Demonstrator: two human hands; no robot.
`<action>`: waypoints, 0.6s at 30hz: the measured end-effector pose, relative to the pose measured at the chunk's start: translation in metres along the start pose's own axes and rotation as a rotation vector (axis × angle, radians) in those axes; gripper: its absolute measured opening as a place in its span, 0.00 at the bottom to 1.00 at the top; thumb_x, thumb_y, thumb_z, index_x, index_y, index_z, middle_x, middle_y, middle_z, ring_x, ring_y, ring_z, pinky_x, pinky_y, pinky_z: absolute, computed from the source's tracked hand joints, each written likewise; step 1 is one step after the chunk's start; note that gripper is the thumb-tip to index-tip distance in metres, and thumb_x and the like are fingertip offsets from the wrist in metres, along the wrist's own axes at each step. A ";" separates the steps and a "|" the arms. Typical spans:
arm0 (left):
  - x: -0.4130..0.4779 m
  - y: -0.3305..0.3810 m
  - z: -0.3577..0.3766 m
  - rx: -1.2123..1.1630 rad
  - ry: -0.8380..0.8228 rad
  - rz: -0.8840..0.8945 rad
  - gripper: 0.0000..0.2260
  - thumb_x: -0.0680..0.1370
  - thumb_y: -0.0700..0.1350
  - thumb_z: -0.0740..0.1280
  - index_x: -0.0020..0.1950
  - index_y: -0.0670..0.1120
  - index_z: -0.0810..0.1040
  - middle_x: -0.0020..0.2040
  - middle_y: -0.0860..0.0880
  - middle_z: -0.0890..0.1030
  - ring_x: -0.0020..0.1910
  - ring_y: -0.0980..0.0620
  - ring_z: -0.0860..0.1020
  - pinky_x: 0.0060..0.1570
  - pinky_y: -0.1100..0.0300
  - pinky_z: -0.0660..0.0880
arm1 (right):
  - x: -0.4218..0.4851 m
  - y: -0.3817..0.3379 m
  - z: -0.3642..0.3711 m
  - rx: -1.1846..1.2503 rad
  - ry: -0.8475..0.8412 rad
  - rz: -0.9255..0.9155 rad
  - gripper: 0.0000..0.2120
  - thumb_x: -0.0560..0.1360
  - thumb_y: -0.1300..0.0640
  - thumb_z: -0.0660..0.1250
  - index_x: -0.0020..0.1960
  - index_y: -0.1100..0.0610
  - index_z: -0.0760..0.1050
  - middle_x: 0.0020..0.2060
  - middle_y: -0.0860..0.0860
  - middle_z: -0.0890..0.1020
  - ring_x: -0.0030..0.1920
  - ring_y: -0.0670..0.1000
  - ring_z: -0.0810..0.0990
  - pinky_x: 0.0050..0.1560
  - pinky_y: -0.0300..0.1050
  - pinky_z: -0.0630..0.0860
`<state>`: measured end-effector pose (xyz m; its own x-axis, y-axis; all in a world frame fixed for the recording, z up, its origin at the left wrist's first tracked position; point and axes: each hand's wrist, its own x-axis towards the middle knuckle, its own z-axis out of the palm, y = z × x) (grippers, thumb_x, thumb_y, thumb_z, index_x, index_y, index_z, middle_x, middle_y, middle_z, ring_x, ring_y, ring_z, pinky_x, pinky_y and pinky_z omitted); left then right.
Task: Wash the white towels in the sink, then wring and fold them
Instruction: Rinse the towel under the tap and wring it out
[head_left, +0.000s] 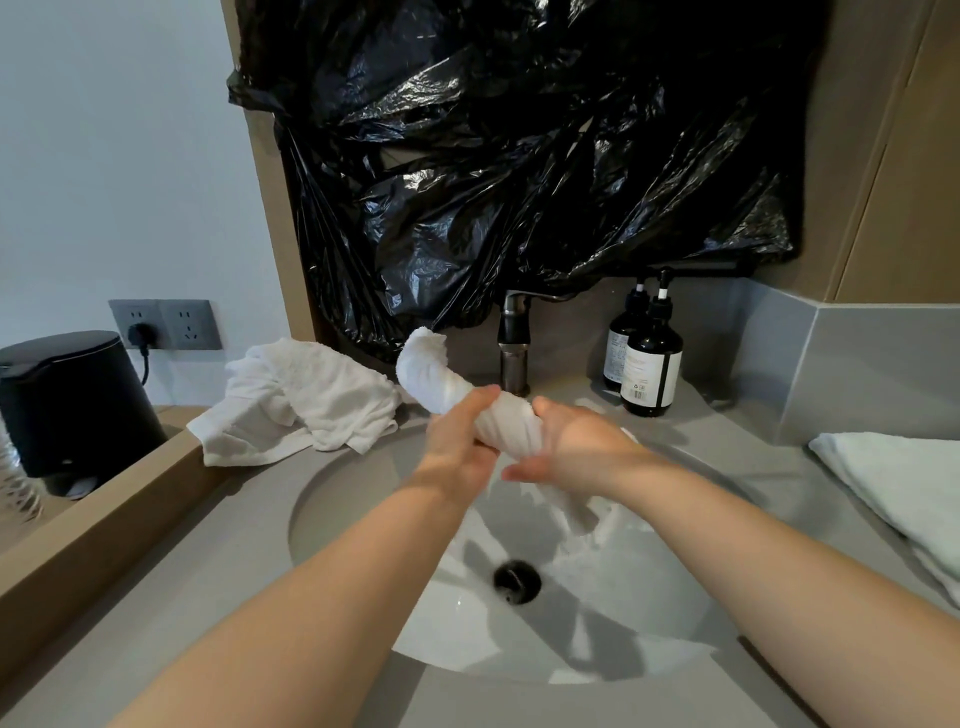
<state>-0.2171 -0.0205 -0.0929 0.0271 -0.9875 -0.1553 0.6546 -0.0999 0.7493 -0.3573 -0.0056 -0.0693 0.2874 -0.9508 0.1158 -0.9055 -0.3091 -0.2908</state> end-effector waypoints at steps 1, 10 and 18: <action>-0.001 0.007 -0.002 -0.028 -0.001 -0.011 0.11 0.76 0.38 0.69 0.55 0.33 0.77 0.49 0.37 0.82 0.47 0.44 0.81 0.44 0.54 0.79 | 0.001 0.001 -0.005 0.109 -0.082 -0.022 0.32 0.70 0.36 0.70 0.68 0.50 0.67 0.59 0.47 0.75 0.59 0.50 0.75 0.53 0.42 0.71; -0.008 0.027 0.005 -0.314 -0.196 0.011 0.03 0.75 0.36 0.63 0.46 0.43 0.73 0.43 0.45 0.78 0.44 0.47 0.80 0.58 0.51 0.75 | 0.027 0.032 0.008 1.703 -0.225 0.390 0.39 0.78 0.31 0.47 0.55 0.65 0.78 0.56 0.63 0.81 0.58 0.62 0.79 0.58 0.58 0.73; -0.011 0.035 0.021 -0.345 -0.380 0.066 0.21 0.66 0.35 0.66 0.59 0.45 0.74 0.43 0.45 0.80 0.49 0.45 0.79 0.54 0.48 0.77 | -0.009 0.024 0.021 1.632 -0.505 0.123 0.27 0.73 0.41 0.62 0.67 0.55 0.73 0.56 0.60 0.82 0.53 0.62 0.82 0.62 0.64 0.71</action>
<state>-0.2104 -0.0157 -0.0515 -0.1577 -0.9713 0.1779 0.8735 -0.0532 0.4839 -0.3751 -0.0048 -0.0978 0.5984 -0.7818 -0.1752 0.2127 0.3658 -0.9061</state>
